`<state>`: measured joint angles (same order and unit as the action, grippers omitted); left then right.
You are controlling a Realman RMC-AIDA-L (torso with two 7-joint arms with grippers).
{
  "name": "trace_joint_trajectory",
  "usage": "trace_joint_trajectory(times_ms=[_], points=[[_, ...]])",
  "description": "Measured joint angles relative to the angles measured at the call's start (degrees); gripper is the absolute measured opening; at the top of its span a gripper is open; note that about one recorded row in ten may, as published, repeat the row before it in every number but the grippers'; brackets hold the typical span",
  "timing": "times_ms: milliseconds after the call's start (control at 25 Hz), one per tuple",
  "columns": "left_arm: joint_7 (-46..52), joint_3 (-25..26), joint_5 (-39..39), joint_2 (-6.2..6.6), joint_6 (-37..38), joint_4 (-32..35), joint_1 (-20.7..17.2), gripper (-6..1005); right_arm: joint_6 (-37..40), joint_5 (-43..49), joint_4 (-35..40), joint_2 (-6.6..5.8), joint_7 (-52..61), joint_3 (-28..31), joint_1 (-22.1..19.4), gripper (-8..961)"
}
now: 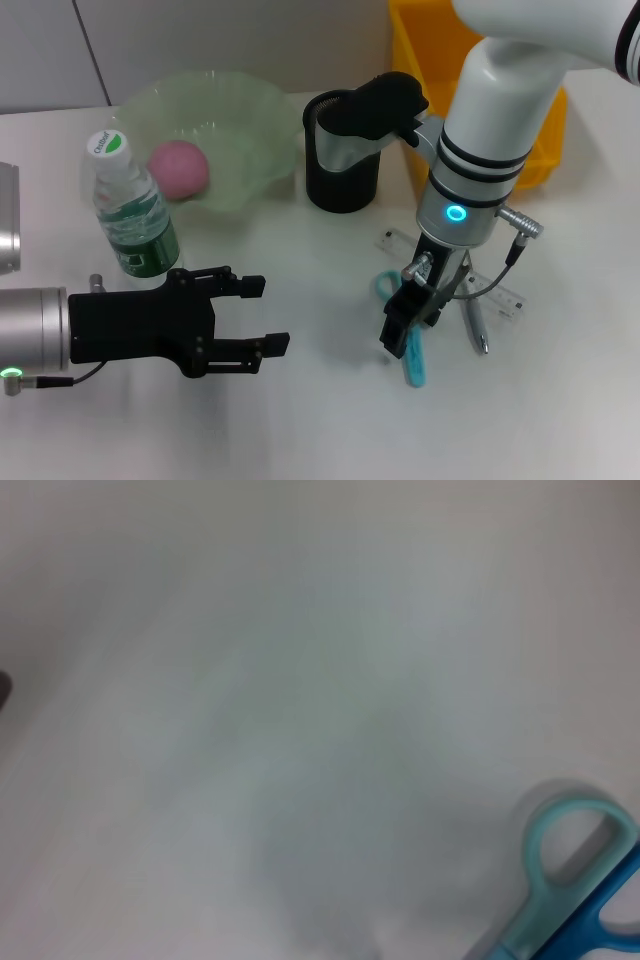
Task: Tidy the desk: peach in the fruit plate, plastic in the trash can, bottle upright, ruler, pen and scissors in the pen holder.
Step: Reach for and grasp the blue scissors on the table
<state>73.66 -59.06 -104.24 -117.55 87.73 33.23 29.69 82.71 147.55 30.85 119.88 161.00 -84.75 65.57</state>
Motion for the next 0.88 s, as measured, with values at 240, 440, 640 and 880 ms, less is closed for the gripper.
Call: trace_joint_trajectory(times_ms=[240, 440, 640, 880], points=[[0.0, 0.0, 0.0, -0.11, 0.0, 0.0, -0.1, 802, -0.2, 0.1, 0.0, 0.0, 0.0, 0.0, 0.0, 629], [0.0, 0.0, 0.0, -0.14, 0.0, 0.0, -0.2, 802, -0.6, 0.3, 0.0, 0.0, -0.1, -0.4, -0.1, 629], [0.0, 0.0, 0.0, -0.14, 0.1, 0.0, -0.2, 802, -1.3, 0.1, 0.0, 0.0, 0.1, -2.3, -0.1, 628], [0.0, 0.1, 0.0, -0.1, 0.3, 0.0, -0.2, 802, -1.5, 0.1, 0.1, 0.0, 0.2, -2.4, -0.1, 628]])
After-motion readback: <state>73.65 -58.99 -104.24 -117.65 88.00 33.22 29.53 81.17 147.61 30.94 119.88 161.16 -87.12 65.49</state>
